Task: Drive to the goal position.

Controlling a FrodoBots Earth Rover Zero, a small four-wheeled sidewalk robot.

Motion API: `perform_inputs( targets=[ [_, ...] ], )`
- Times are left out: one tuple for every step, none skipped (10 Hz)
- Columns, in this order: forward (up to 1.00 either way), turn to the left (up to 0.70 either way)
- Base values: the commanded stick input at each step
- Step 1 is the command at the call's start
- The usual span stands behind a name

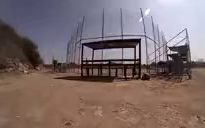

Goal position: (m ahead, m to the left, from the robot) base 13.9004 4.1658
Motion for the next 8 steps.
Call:
perform_inputs(
  targets=[
    [1.0, 0.4],
    [1.0, 0.4],
    [1.0, 0.4],
    [1.0, 0.4],
    [1.0, 0.4],
    [1.0, 0.24],
    [1.0, 0.0],
    [1.0, 0.0]
  ],
)
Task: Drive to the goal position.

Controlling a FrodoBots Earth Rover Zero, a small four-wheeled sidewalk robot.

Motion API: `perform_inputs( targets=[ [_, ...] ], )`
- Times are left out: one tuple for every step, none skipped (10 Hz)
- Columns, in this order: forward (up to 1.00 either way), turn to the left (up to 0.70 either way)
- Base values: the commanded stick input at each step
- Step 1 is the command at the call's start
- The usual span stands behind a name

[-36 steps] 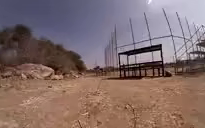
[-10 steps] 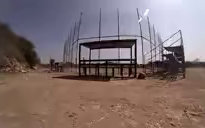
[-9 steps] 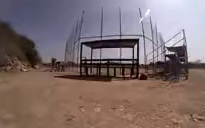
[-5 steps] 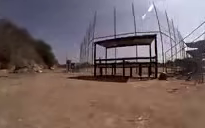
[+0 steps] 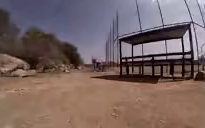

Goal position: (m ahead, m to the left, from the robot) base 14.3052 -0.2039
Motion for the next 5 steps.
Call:
perform_inputs(
  targets=[
    [1.0, 0.0],
    [1.0, 0.0],
    [1.0, 0.0],
    [1.0, 0.0],
    [1.0, 0.0]
  ],
)
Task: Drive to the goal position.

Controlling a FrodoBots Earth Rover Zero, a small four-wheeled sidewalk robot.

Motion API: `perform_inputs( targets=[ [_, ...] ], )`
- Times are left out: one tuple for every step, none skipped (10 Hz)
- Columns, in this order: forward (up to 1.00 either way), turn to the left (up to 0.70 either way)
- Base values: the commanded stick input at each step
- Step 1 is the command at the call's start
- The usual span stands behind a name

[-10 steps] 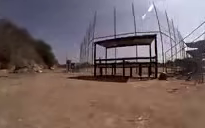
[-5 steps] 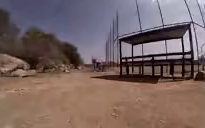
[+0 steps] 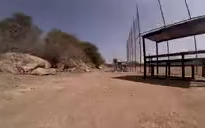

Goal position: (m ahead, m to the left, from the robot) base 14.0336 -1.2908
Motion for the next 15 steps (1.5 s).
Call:
perform_inputs(
  targets=[
    [1.0, 0.0],
    [1.0, 0.0],
    [1.0, 0.0],
    [1.0, 0.0],
    [1.0, 0.0],
    [1.0, 0.0],
    [1.0, 0.0],
    [1.0, 0.0],
    [1.0, 0.0],
    [1.0, 0.0],
    [1.0, 0.0],
    [1.0, 0.0],
    [1.0, 0.0],
    [1.0, 0.0],
    [1.0, 0.0]
  ],
)
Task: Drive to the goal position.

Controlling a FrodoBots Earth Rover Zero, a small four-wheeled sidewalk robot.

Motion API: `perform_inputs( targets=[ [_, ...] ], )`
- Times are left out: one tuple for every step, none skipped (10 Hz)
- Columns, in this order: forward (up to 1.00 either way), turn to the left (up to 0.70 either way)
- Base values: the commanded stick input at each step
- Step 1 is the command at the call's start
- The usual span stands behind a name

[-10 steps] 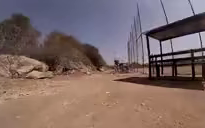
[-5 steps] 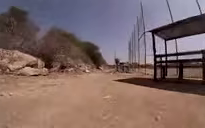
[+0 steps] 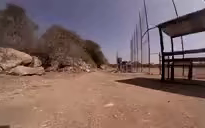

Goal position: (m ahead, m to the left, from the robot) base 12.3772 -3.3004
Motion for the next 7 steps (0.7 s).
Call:
perform_inputs(
  targets=[
    [1.0, 0.0],
    [1.0, 0.0],
    [1.0, 0.0],
    [1.0, 0.0],
    [1.0, 0.0],
    [1.0, 0.0],
    [1.0, 0.0]
  ],
)
